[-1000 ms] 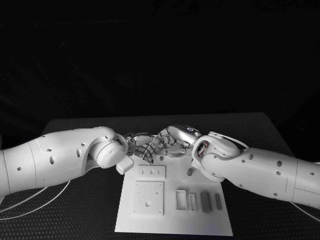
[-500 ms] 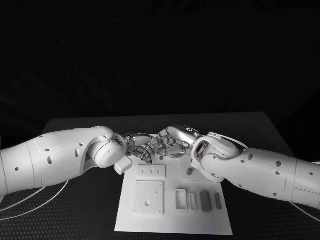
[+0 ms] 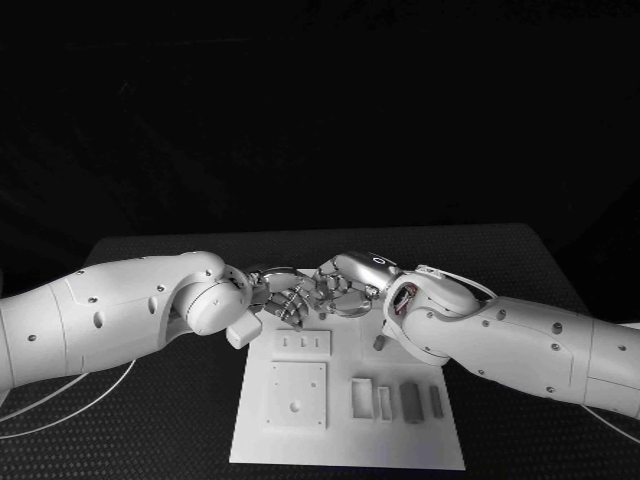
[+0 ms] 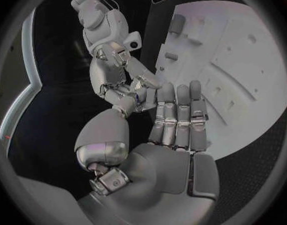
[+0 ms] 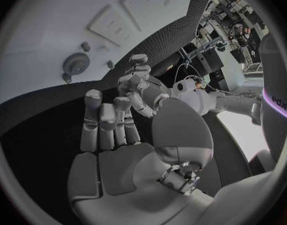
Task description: Assemble the parts on the task board
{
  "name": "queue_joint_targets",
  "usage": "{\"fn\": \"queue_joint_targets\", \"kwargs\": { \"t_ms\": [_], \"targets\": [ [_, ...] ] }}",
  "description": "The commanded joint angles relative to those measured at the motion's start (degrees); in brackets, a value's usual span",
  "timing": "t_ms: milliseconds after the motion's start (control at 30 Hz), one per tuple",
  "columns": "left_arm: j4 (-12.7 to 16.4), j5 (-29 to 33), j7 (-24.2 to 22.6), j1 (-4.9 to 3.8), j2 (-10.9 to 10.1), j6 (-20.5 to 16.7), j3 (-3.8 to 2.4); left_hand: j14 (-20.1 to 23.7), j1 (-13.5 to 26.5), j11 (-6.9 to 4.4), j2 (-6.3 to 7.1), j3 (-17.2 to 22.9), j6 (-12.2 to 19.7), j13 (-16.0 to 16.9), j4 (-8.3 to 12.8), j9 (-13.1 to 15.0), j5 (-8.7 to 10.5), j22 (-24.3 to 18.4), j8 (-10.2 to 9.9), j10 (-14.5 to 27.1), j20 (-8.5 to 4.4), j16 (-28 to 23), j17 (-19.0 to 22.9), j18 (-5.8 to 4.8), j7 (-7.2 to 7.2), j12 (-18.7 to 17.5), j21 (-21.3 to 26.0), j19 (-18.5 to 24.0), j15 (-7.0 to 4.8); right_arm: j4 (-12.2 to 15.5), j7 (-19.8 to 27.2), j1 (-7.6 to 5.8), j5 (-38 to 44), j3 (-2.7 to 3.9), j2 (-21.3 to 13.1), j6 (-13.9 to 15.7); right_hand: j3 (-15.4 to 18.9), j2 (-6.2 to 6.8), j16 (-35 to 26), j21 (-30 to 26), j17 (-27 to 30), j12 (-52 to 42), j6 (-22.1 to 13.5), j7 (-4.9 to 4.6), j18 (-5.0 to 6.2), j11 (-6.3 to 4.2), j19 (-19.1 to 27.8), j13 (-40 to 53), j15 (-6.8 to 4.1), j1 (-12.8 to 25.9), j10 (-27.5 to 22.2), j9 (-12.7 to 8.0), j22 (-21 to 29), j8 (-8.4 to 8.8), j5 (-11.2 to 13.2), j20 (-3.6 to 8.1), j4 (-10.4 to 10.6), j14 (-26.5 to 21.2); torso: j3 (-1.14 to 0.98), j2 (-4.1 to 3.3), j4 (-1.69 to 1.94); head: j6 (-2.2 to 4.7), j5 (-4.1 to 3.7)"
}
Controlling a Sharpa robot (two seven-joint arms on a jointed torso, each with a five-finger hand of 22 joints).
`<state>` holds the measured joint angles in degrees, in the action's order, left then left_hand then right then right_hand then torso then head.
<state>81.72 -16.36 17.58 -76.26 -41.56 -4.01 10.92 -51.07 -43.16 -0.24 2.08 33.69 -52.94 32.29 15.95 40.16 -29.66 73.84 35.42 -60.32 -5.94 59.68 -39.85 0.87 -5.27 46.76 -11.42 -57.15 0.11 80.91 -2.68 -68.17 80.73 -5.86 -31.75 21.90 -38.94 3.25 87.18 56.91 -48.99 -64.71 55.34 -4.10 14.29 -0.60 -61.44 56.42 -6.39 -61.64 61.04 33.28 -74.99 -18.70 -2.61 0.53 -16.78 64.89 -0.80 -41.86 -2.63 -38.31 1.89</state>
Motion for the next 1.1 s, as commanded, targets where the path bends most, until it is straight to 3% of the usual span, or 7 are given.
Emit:
{"fn": "queue_joint_targets", "kwargs": {
  "t_ms": [33, 233, 467, 600, 967, 1067, 1100],
  "targets": [
    [0.5, 0.4, -2.0, -0.23, 0.1, 3.1, -0.24, -0.1, -0.2, -0.02, -0.94, 0.4, -3.3, -0.3, 0.0, -0.2, 0.36, 0.1, -0.6, -0.6, -0.02, 0.4, 0.3, -0.52, 1.72, -0.3, 0.4, -0.7, -0.40, -0.7, -1.4, 0.27, 0.7, -0.19, -0.2, -1.5, -0.1, -0.54, 0.3, 0.3, 0.1, -0.2, 3.7, -1.18, 0.71, -0.41, 0.1, -0.1, -0.47, -0.1, 0.0, 0.8, -0.7, -0.30, -0.2, 0.42, 0.3, 0.0, -0.01, 0.00, 0.01, -0.03, -0.06],
    [0.3, 0.4, -2.3, -0.23, 0.1, 3.0, -0.24, -0.1, -2.5, -0.20, -3.26, 1.0, -5.0, -1.4, 0.3, -0.7, 1.94, 0.5, -2.6, -1.9, -0.03, 0.8, 1.1, -0.58, 1.96, -1.5, 0.9, -0.9, -0.43, -0.8, -1.4, 0.38, 0.7, -0.19, -0.1, -1.7, -0.1, -0.54, 0.3, 0.3, 0.1, -0.2, 3.7, -1.18, 0.71, -0.41, 0.1, -0.1, -0.47, -0.1, 0.0, 0.9, -0.7, -0.29, -0.2, 0.42, 0.3, 0.0, -0.02, 0.00, 0.04, -0.02, -0.05],
    [0.1, -0.7, -1.9, -0.21, 0.1, 2.8, -0.24, -0.1, -5.2, -0.29, -4.78, 2.4, -6.8, -2.3, 0.3, -0.4, 8.66, 0.9, -5.3, -3.4, -0.10, 1.6, 2.3, -0.65, 2.08, -3.0, 1.7, -1.5, -0.50, -0.9, -1.5, 0.45, 0.5, -0.19, -0.2, -1.5, 0.0, -0.22, 0.2, 0.3, 0.1, -0.2, 3.6, -1.21, 0.71, -0.39, 0.1, -0.1, -0.46, 0.0, -0.1, 0.9, -0.7, -0.21, -0.2, 0.40, 0.3, -0.1, -0.01, -0.01, -0.02, -0.06, 0.03],
    [0.1, -0.9, -1.8, -0.19, 0.1, 2.9, -0.24, -0.1, -5.6, -0.31, -5.12, 2.5, -7.0, -2.4, 0.3, -0.1, 10.25, 1.0, -5.8, -3.6, -0.12, 1.8, 2.6, -0.67, 2.07, -3.1, 2.0, -1.6, -0.52, -1.0, -1.4, 0.45, -0.2, -0.19, -0.2, -1.4, 0.3, 0.83, 0.1, 0.2, 0.2, 0.0, 2.8, -1.38, 0.71, -0.24, 0.3, -0.2, -0.39, 0.5, -0.4, 0.7, -0.7, 0.37, -0.2, 0.30, 0.4, -0.3, -0.01, -0.01, -0.03, -0.09, -0.03],
    [-0.6, -1.7, -1.4, -0.18, 0.1, 2.8, -0.24, 0.0, -6.1, -0.31, -5.39, 2.4, -7.2, -2.4, 0.4, 0.4, 12.65, 1.3, -6.6, -3.7, -0.14, 2.1, 3.0, -0.71, 2.02, -3.3, 2.4, -1.7, -0.53, -0.7, -0.6, 0.49, -2.6, -0.21, -1.5, -0.5, 3.6, 4.74, -0.5, -0.5, 0.1, 1.0, -4.4, -4.03, 0.71, 2.25, 1.5, -0.4, 1.89, 3.9, -3.1, -1.0, -0.6, 4.90, -0.2, -0.41, 0.5, -2.1, -0.03, 0.01, 0.01, -0.07, -0.11],
    [-0.8, -2.9, -1.0, -0.17, 0.1, 3.3, -0.25, 0.1, -6.4, -0.27, -5.71, 2.3, -7.1, -2.4, 0.4, 0.8, 15.31, 1.4, -7.1, -3.6, -0.14, 2.2, 3.4, -0.72, 1.93, -3.5, 2.6, -1.8, -0.52, -0.6, 0.1, 0.63, -3.5, -0.21, -2.4, 0.6, 4.5, 5.02, -0.7, -0.9, 0.2, 1.3, -5.3, -4.53, 0.71, 2.78, 2.2, -0.5, 2.42, 3.9, -3.9, -1.2, -0.5, 5.46, -0.2, -0.66, 0.4, -2.9, 0.00, -0.04, 0.03, 0.07, -0.11],
    [-0.9, -3.1, -0.7, -0.17, 0.0, 3.4, -0.25, 0.2, -6.6, -0.18, -6.20, 2.4, -6.9, -2.4, 0.5, 0.9, 17.74, 1.4, -7.4, -3.4, -0.10, 2.2, 3.5, -0.73, 1.80, -3.6, 2.8, -1.7, -0.48, -0.5, 0.4, 0.64, -3.8, -0.21, -2.7, 1.0, 4.7, 5.17, -0.8, -1.0, 0.2, 1.4, -5.8, -4.68, 0.71, 2.93, 2.5, -0.6, 2.57, 3.7, -4.1, -1.4, -0.5, 5.75, -0.2, -0.74, 0.4, -3.1, -0.01, -0.03, -0.01, 0.06, 0.01]
  ]
}}
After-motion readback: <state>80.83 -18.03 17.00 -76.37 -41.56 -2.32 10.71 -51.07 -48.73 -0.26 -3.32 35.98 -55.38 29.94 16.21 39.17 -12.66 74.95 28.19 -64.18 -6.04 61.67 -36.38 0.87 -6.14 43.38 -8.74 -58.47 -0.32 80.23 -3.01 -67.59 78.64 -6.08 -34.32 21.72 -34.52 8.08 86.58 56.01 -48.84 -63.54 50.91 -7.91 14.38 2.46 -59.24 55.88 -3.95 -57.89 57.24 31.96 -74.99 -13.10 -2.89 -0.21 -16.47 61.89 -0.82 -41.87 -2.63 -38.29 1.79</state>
